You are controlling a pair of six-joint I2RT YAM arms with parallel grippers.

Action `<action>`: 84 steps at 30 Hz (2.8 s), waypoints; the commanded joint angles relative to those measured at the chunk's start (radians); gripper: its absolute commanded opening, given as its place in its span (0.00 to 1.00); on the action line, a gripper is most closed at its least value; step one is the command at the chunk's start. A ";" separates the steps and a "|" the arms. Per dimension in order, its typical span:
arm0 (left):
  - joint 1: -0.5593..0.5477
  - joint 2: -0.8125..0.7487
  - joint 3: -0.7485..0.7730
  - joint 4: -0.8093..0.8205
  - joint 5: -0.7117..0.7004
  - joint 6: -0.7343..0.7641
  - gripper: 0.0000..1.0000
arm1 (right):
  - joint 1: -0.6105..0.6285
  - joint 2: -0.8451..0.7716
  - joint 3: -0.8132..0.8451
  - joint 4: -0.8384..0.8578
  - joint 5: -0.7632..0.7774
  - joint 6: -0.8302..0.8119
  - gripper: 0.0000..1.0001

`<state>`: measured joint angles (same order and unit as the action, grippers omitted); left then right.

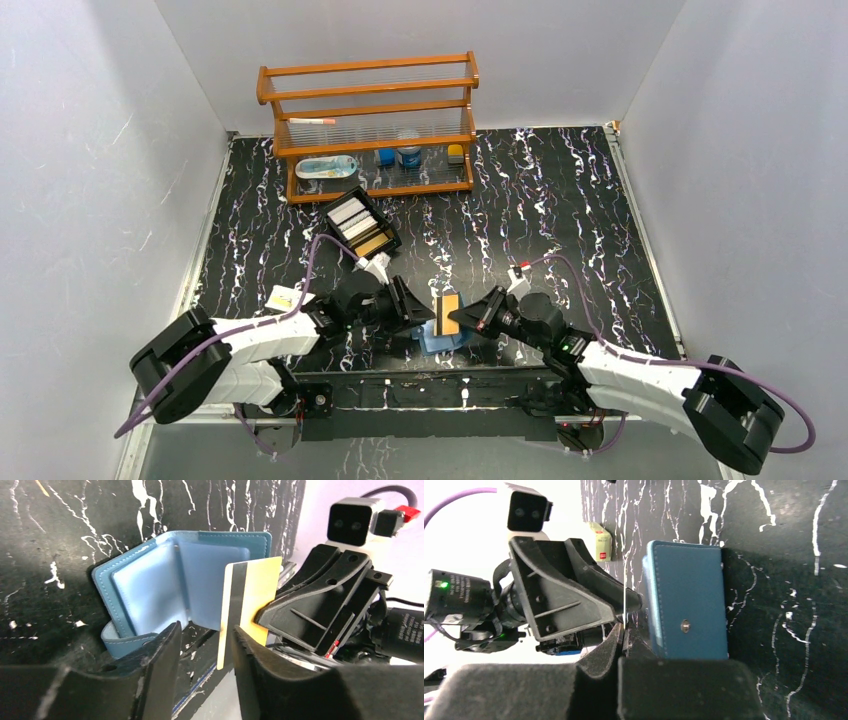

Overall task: Put the credit cards into the card holder
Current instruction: Pick up the credit card from the card box, then adjust the card holder at the center of the board.

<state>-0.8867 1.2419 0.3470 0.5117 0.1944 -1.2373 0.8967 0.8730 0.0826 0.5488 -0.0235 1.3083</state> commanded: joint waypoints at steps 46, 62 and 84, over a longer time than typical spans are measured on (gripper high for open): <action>-0.129 0.054 0.262 -0.457 -0.155 0.279 0.00 | 0.048 0.126 0.560 -0.826 0.194 -0.349 0.00; -0.139 0.068 0.242 -0.535 -0.183 0.318 0.00 | 0.049 0.138 0.472 -0.856 0.293 -0.416 0.00; -0.143 0.075 0.387 -0.715 -0.196 0.374 0.00 | 0.048 0.058 0.628 -1.026 0.270 -0.425 0.00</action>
<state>-1.0237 1.3140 0.6830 -0.1371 0.0093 -0.8856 0.9432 0.9478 0.6224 -0.4648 0.2768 0.8856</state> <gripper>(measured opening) 0.047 0.014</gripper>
